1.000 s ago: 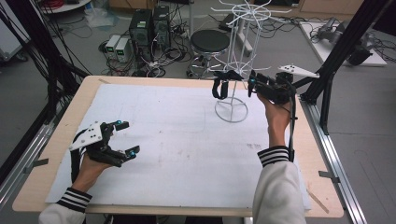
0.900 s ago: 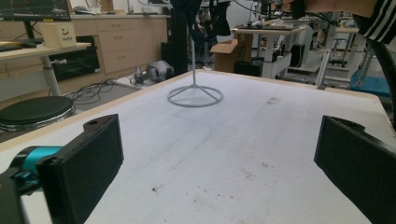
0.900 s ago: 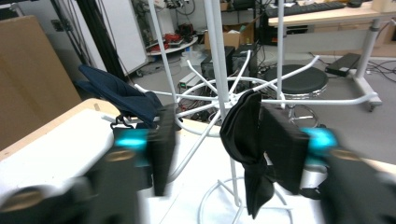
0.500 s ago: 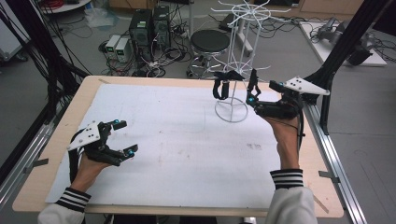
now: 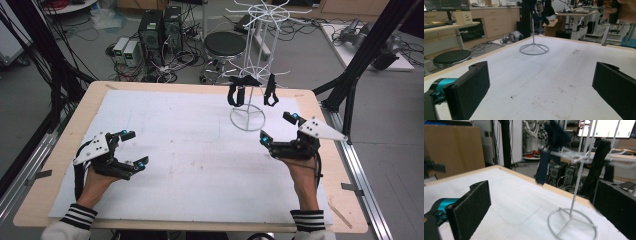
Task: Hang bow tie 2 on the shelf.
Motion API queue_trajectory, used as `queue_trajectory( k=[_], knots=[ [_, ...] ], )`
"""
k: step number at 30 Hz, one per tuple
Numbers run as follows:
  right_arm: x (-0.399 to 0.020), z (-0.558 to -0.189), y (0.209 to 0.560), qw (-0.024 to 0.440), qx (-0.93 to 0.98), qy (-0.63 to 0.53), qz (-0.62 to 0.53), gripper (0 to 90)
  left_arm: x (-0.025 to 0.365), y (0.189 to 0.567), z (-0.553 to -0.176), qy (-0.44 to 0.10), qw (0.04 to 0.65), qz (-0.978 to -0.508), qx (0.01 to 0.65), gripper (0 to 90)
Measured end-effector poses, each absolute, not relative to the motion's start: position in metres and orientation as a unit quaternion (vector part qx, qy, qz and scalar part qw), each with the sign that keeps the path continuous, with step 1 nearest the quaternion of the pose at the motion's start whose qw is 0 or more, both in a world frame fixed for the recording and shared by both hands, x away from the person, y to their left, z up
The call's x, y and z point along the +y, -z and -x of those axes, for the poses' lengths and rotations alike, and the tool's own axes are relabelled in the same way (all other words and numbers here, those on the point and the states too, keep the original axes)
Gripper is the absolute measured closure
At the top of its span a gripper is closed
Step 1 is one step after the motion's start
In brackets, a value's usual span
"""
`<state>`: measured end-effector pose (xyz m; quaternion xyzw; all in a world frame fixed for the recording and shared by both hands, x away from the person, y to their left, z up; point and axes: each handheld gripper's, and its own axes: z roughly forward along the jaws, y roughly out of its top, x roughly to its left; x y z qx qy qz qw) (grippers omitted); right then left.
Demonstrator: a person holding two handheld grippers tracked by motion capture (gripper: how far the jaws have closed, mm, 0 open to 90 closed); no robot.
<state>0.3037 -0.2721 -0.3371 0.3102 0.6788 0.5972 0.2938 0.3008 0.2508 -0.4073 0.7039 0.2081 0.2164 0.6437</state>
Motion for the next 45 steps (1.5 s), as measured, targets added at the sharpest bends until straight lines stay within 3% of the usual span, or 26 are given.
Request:
queue_trajectory(
  k=[11,28,45],
  knots=[
    [-0.27,-0.276,0.395,0.296,0.663,-0.618,-0.301,0.7,0.26,0.417,-0.292,-0.24,0.637,-0.698,0.224,1.7],
    [-0.278,-0.261,0.451,0.323,0.653,-0.603,-0.324,0.8,0.268,0.445,-0.279,-0.266,0.636,-0.68,0.25,1.8],
    [-0.279,-0.258,0.454,0.334,0.648,-0.607,-0.316,0.8,0.274,0.455,-0.272,-0.286,0.653,-0.649,0.265,1.8]
  ],
)
